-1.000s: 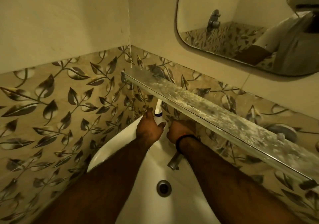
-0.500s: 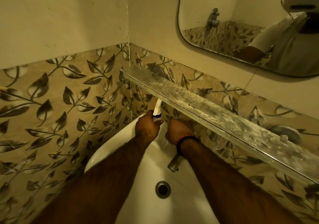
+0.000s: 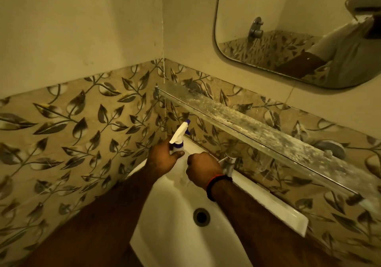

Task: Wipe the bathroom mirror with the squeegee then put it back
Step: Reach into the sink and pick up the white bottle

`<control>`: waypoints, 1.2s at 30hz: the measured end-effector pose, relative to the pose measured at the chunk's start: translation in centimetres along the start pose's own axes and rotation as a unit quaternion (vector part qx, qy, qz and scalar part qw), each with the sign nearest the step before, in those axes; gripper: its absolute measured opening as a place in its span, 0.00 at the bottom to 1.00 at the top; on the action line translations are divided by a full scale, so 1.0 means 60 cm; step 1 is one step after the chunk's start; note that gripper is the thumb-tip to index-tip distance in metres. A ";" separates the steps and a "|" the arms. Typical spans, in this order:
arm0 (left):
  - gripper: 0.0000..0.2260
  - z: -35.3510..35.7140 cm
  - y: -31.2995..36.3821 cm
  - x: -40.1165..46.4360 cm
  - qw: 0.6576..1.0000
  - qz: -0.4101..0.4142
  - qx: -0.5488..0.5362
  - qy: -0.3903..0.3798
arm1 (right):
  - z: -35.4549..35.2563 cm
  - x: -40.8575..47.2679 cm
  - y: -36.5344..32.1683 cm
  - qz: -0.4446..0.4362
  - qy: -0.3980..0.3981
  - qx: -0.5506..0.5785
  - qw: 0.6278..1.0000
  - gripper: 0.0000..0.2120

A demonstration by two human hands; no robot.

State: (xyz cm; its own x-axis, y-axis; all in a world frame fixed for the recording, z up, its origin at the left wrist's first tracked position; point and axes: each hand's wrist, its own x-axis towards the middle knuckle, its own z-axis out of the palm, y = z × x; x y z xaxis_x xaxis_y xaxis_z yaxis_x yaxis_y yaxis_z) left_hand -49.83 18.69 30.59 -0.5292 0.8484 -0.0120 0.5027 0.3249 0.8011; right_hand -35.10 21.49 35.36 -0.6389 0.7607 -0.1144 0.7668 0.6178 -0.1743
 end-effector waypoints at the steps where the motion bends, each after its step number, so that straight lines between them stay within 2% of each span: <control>1: 0.28 -0.004 -0.004 -0.012 1.000 -0.002 -0.006 -0.003 | 0.002 -0.011 -0.002 0.003 -0.003 0.012 1.000 0.12; 9: 0.28 -0.017 -0.012 -0.103 1.000 0.003 0.016 -0.007 | 0.014 -0.101 0.017 0.044 -0.001 0.069 0.997 0.09; 12: 0.27 -0.009 -0.004 -0.134 0.999 0.021 0.033 -0.021 | 0.018 -0.137 0.047 0.072 -0.005 0.089 0.993 0.10; 23: 0.31 0.077 0.069 -0.223 0.981 0.076 0.066 -0.163 | 0.017 -0.263 0.179 0.159 0.018 0.067 0.985 0.09; 36: 0.27 0.198 0.176 -0.228 0.986 0.110 0.025 -0.122 | -0.017 -0.278 0.266 0.201 0.058 0.073 0.975 0.09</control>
State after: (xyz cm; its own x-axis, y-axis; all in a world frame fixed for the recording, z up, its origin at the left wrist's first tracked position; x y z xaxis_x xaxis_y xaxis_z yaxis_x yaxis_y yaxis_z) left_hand -29.16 15.46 32.14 -0.2269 0.9739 0.0102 0.6237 0.1372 0.7695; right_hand -12.15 18.86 35.48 -0.2699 0.9584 -0.0924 0.9315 0.2356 -0.2770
